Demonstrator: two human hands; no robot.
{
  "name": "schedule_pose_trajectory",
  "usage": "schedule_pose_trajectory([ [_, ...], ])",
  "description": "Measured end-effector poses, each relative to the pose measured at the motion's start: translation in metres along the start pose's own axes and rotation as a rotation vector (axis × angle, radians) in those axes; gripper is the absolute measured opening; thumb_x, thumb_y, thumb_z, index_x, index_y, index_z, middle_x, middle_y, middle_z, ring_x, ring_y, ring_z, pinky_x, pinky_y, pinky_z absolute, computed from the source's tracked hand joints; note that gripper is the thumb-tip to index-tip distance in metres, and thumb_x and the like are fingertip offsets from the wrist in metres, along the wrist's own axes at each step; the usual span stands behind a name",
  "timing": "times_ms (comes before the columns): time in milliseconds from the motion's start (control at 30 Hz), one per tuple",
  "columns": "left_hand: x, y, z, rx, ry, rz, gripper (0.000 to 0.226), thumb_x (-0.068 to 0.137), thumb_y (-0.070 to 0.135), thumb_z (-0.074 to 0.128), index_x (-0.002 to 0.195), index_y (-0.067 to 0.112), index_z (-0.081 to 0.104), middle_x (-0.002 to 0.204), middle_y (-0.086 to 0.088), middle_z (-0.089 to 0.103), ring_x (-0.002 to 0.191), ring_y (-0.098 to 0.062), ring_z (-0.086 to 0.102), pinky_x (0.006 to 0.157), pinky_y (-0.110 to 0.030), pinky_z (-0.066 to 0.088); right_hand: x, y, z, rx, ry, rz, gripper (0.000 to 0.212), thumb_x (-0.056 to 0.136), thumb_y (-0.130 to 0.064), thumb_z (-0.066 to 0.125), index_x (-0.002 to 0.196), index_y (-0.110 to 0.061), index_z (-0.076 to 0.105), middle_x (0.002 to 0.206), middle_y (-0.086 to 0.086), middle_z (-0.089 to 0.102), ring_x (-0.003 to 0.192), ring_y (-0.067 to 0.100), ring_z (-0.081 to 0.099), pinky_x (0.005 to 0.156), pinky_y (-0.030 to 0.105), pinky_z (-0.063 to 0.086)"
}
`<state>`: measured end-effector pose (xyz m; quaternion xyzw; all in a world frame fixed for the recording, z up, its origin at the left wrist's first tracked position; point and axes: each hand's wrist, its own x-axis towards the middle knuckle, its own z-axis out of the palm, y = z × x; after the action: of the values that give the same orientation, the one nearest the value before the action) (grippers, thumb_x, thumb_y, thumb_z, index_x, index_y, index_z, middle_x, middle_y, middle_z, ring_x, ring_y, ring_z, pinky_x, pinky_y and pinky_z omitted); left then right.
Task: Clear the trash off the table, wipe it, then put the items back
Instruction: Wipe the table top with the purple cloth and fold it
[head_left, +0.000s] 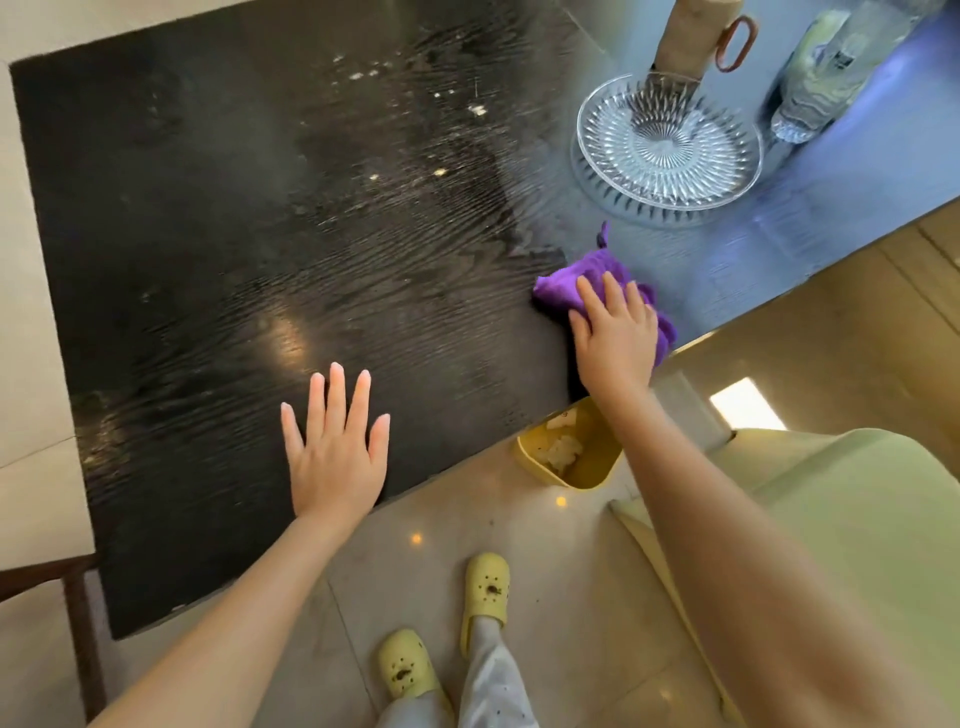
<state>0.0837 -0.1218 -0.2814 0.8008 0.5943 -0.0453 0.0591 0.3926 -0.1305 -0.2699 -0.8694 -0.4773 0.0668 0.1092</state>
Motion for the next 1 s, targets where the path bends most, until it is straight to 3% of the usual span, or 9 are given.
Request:
schedule_pose_trajectory([
  [167, 0.002, 0.003, -0.004, -0.128, -0.013, -0.018, 0.057, 0.096, 0.043, 0.010, 0.149, 0.021, 0.015, 0.158, -0.006, 0.017, 0.147, -0.022, 0.008, 0.117, -0.050, 0.002, -0.083, -0.070, 0.014, 0.008, -0.045, -0.076, 0.046, 0.096, -0.040, 0.039, 0.140, -0.029, 0.042, 0.152, 0.000, 0.038, 0.143, 0.030, 0.028, 0.116, 0.045, 0.020],
  [300, 0.007, -0.010, -0.017, -0.496, -0.022, 0.010, 0.047, 0.101, 0.023, 0.020, 0.145, 0.009, 0.029, 0.158, -0.006, 0.019, 0.147, -0.022, 0.008, 0.117, -0.048, -0.005, -0.155, -0.138, 0.029, 0.090, -0.099, -0.218, 0.046, 0.090, -0.037, 0.051, 0.135, -0.028, 0.049, 0.146, 0.000, 0.047, 0.138, 0.031, 0.038, 0.113, 0.049, 0.029],
  [400, 0.003, -0.014, -0.034, -0.768, -0.105, -0.018, 0.047, 0.101, 0.030, 0.020, 0.147, 0.018, 0.027, 0.156, -0.001, 0.025, 0.144, -0.010, 0.009, 0.117, -0.035, -0.002, -0.180, -0.161, 0.031, 0.134, -0.115, -0.266, 0.045, 0.093, -0.039, 0.045, 0.137, -0.028, 0.048, 0.146, 0.000, 0.046, 0.140, 0.029, 0.035, 0.115, 0.050, 0.024],
  [467, -0.004, -0.013, -0.039, -0.785, -0.101, -0.023, 0.044, 0.101, 0.027, 0.029, 0.144, 0.022, 0.033, 0.150, -0.001, 0.038, 0.138, -0.005, 0.021, 0.113, -0.030, 0.014, -0.183, -0.161, 0.024, 0.229, -0.168, -0.301, 0.044, 0.097, -0.038, 0.036, 0.139, -0.027, 0.045, 0.148, -0.001, 0.044, 0.143, 0.027, 0.029, 0.118, 0.047, 0.016],
  [567, -0.015, -0.011, -0.040, -0.749, -0.068, -0.016, 0.045, 0.094, 0.018, 0.046, 0.139, 0.019, 0.043, 0.131, -0.010, 0.055, 0.125, -0.020, 0.044, 0.101, -0.029, 0.032, -0.174, -0.146, 0.010, 0.407, -0.191, -0.252, 0.044, 0.090, -0.027, 0.049, 0.133, -0.017, 0.049, 0.142, 0.005, 0.050, 0.135, 0.026, 0.042, 0.112, 0.043, 0.033],
  [633, -0.017, -0.008, -0.038, -0.683, -0.063, 0.013, 0.049, 0.088, 0.016, 0.055, 0.136, 0.017, 0.045, 0.127, -0.010, 0.059, 0.120, -0.026, 0.047, 0.100, -0.037, 0.037, -0.169, -0.134, 0.004, 0.319, -0.152, -0.140, 0.053, 0.086, -0.030, 0.058, 0.135, -0.015, 0.045, 0.146, 0.008, 0.044, 0.134, 0.026, 0.040, 0.107, 0.039, 0.035],
  [767, -0.009, 0.002, -0.044, -0.783, -0.236, -0.147, 0.067, 0.079, 0.044, 0.066, 0.136, 0.018, 0.043, 0.131, -0.005, 0.056, 0.117, -0.025, 0.053, 0.090, -0.032, 0.041, -0.169, -0.128, 0.003, 0.265, -0.242, -0.008, 0.065, 0.084, -0.043, 0.061, 0.140, -0.018, 0.038, 0.134, 0.006, 0.048, 0.121, 0.026, 0.043, 0.097, 0.037, 0.041],
  [900, -0.003, 0.017, -0.058, -0.665, -0.371, 0.000, 0.032, 0.077, 0.045, 0.068, 0.096, 0.019, 0.066, 0.102, 0.000, 0.067, 0.095, -0.020, 0.060, 0.077, -0.031, 0.047, -0.163, -0.113, -0.003, 0.549, -0.420, 0.144, 0.056, 0.080, -0.035, 0.069, 0.130, -0.016, 0.049, 0.122, 0.007, 0.058, 0.111, 0.024, 0.056, 0.093, 0.037, 0.050],
  [1000, -0.005, 0.037, -0.081, -0.731, -0.455, 0.149, 0.020, 0.079, 0.038, 0.068, 0.095, 0.025, 0.065, 0.095, 0.005, 0.067, 0.092, -0.017, 0.061, 0.075, -0.030, 0.047, -0.157, -0.087, -0.024, 0.520, -0.407, 0.086, 0.041, 0.082, -0.036, 0.066, 0.119, -0.021, 0.057, 0.112, 0.004, 0.062, 0.100, 0.019, 0.059, 0.087, 0.037, 0.054],
])
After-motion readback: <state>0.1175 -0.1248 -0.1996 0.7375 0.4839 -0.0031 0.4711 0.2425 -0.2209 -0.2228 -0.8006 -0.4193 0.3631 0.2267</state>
